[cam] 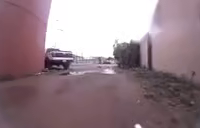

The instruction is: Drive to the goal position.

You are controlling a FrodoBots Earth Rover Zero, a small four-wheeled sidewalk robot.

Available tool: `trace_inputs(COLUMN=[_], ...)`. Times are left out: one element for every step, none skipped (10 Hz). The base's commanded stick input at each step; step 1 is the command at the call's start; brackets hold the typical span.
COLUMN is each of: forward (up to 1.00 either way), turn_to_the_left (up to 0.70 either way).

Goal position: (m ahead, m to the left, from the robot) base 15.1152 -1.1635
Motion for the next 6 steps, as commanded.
trace_inputs(forward=[0.70, 0.70, 0.70, 0.70, 0.70, 0.70], turn_to_the_left=[0.02, 0.02, 0.02, 0.02, 0.02, 0.02])
